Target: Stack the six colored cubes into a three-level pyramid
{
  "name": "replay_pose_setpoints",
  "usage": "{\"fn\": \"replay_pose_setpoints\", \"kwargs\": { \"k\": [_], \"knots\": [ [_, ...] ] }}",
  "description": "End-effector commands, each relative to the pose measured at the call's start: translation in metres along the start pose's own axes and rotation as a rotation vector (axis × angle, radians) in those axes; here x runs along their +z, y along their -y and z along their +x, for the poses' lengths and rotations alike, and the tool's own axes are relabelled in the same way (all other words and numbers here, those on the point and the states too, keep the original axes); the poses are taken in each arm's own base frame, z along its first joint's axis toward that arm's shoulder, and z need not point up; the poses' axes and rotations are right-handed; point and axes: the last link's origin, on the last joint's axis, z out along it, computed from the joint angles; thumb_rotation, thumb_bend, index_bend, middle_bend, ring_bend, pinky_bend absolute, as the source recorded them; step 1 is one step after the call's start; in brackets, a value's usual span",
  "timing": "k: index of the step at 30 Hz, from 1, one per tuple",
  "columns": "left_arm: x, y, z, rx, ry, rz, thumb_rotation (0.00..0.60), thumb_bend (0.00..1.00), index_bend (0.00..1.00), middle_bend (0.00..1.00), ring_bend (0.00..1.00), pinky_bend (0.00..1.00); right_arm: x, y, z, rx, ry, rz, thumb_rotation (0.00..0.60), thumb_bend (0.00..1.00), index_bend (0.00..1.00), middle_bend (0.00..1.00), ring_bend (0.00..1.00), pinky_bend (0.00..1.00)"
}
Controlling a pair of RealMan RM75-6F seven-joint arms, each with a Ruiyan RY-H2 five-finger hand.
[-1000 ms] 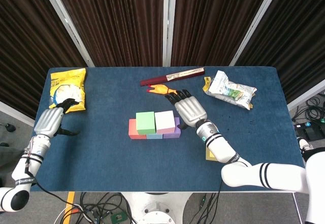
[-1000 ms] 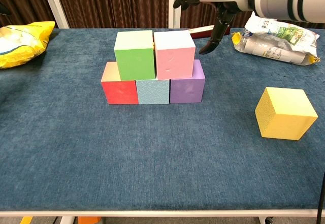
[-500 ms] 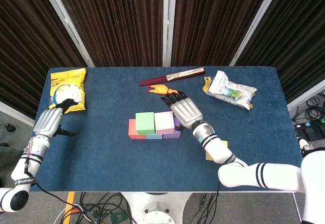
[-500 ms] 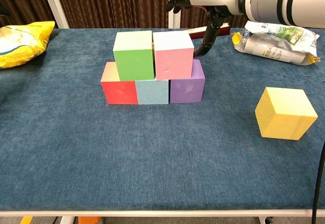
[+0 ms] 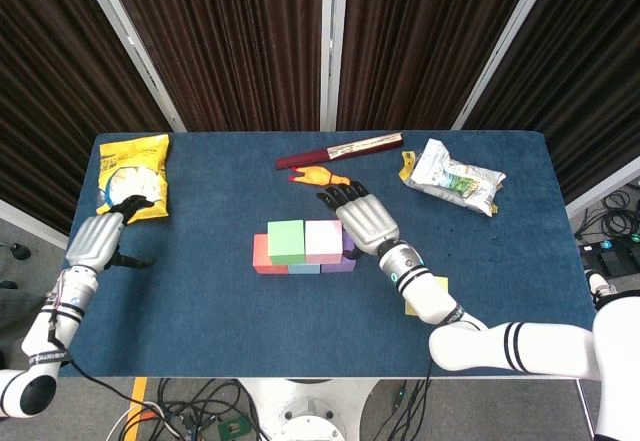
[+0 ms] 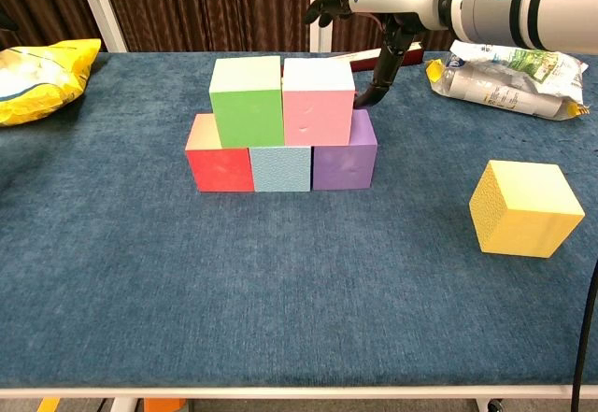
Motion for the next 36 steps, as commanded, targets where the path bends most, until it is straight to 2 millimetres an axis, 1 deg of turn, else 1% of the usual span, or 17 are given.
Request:
{"fn": "replay_pose_setpoints", "kwargs": {
  "k": [1, 6, 8, 10, 12, 15, 19, 22, 25, 28, 30, 36],
  "knots": [
    [0.0, 0.0, 0.0, 0.0, 0.0, 0.001, 0.6, 0.0, 0.2, 0.11, 0.17, 0.34, -0.002, -0.001, 0.0, -0.002, 0.0, -0.001, 0.6, 0.06, 0.0, 0.05, 0.0, 0.0],
    [-0.001, 0.0, 0.001, 0.0, -0.003, -0.002, 0.6, 0.0, 0.2, 0.11, 0.17, 0.34, -0.015, -0.009, 0.007, -0.006, -0.026, -0.006, 0.6, 0.06, 0.0, 0.06, 0.0, 0.0],
    [-0.002, 0.0, 0.002, -0.001, -0.007, -0.002, 0.6, 0.0, 0.2, 0.11, 0.17, 0.34, -0.025, -0.017, 0.011, -0.007, -0.044, -0.014, 0.6, 0.06, 0.0, 0.06, 0.0, 0.0],
    [-0.003, 0.0, 0.002, -0.001, -0.009, 0.0, 0.6, 0.0, 0.2, 0.11, 0.17, 0.34, -0.041, -0.027, 0.014, -0.009, -0.058, -0.025, 0.6, 0.07, 0.0, 0.09, 0.0, 0.0],
    [-0.003, 0.001, 0.003, -0.001, -0.012, 0.002, 0.6, 0.0, 0.2, 0.11, 0.17, 0.34, -0.057, -0.036, 0.013, -0.006, -0.061, -0.04, 0.6, 0.07, 0.0, 0.14, 0.0, 0.0],
    [-0.003, 0.001, 0.003, -0.002, -0.015, 0.0, 0.6, 0.0, 0.2, 0.11, 0.17, 0.34, -0.087, -0.052, 0.007, 0.025, -0.033, -0.08, 0.6, 0.07, 0.0, 0.19, 0.0, 0.0],
    [-0.003, -0.002, 0.002, 0.003, -0.012, -0.009, 0.6, 0.0, 0.2, 0.11, 0.17, 0.34, -0.126, -0.069, -0.008, 0.092, 0.017, -0.132, 0.6, 0.06, 0.0, 0.22, 0.0, 0.0],
    [-0.001, -0.004, 0.002, 0.006, -0.01, -0.015, 0.6, 0.0, 0.2, 0.11, 0.17, 0.34, -0.15, -0.078, -0.021, 0.139, 0.042, -0.156, 0.6, 0.05, 0.0, 0.22, 0.0, 0.0],
    [0.0, -0.004, 0.0, 0.006, -0.001, -0.016, 0.6, 0.0, 0.2, 0.11, 0.17, 0.34, -0.168, -0.085, -0.038, 0.175, 0.055, -0.18, 0.6, 0.04, 0.0, 0.22, 0.0, 0.0],
    [0.001, -0.005, -0.002, 0.008, 0.001, -0.019, 0.6, 0.0, 0.2, 0.11, 0.17, 0.34, -0.177, -0.086, -0.055, 0.234, 0.062, -0.195, 0.6, 0.03, 0.0, 0.22, 0.0, 0.0],
    [0.002, -0.007, -0.003, 0.006, 0.002, -0.023, 0.6, 0.0, 0.2, 0.11, 0.17, 0.34, -0.179, -0.088, -0.062, 0.25, 0.052, -0.204, 0.6, 0.01, 0.0, 0.21, 0.0, 0.0],
    [0.003, -0.01, -0.001, 0.004, -0.008, -0.033, 0.6, 0.0, 0.2, 0.11, 0.17, 0.34, -0.175, -0.093, -0.083, 0.232, 0.024, -0.224, 0.6, 0.0, 0.0, 0.21, 0.0, 0.0]
  ]
}}
